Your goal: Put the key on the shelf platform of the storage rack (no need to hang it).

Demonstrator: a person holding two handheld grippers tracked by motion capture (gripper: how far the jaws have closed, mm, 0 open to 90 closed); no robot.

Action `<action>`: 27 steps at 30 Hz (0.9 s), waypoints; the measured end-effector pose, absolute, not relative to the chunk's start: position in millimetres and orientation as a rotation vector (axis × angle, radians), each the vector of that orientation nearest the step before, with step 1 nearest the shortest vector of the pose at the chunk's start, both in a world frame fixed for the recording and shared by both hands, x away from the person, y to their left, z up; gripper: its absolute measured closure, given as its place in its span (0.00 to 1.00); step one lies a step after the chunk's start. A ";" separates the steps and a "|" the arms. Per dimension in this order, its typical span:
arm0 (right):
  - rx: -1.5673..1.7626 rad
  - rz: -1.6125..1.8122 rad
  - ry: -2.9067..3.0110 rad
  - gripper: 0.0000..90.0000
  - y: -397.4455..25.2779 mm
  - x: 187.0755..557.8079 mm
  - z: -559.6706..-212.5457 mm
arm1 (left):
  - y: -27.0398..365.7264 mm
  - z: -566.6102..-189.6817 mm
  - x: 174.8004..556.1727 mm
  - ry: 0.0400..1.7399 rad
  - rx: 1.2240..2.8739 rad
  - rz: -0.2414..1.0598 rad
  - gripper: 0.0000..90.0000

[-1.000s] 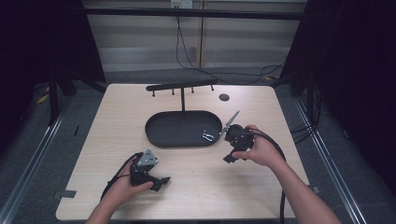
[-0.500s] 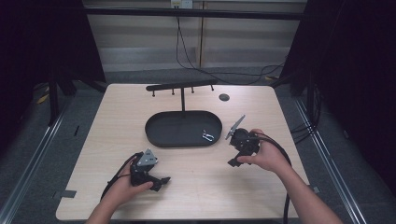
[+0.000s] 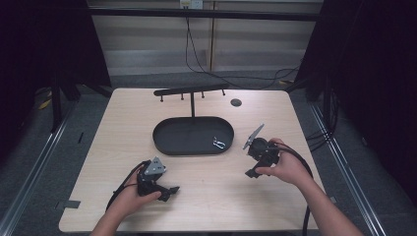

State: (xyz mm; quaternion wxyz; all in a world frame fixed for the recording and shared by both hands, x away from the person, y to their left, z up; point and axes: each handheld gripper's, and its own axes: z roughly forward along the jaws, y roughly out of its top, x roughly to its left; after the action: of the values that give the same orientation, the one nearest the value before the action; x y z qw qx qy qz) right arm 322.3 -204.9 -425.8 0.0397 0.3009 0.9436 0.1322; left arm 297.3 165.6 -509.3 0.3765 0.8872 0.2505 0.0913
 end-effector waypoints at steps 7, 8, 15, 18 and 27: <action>0.926 0.410 2.887 0.34 -212.7 319.1 -428.4 | 165.5 -509.3 297.3 0.641 2.269 0.234 0.09; 0.940 0.408 2.885 0.34 -213.3 318.2 -428.7 | 165.6 -509.3 297.3 0.640 2.270 0.232 0.09; 0.968 0.399 2.878 0.34 -222.7 315.6 -430.3 | 165.6 -509.3 297.3 0.640 2.270 0.234 0.09; 0.979 0.399 2.867 0.34 -226.7 314.4 -429.3 | 165.5 -509.3 297.3 0.641 2.269 0.234 0.09; 0.990 0.391 2.864 0.33 -237.1 309.4 -432.1 | 165.5 -509.3 297.3 0.641 2.269 0.235 0.09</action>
State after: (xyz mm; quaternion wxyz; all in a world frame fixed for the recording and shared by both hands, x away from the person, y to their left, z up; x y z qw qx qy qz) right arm 309.4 -237.1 -432.1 0.0431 0.3238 0.9364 0.1280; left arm 297.3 165.5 -509.3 0.3765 0.8872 0.2506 0.0917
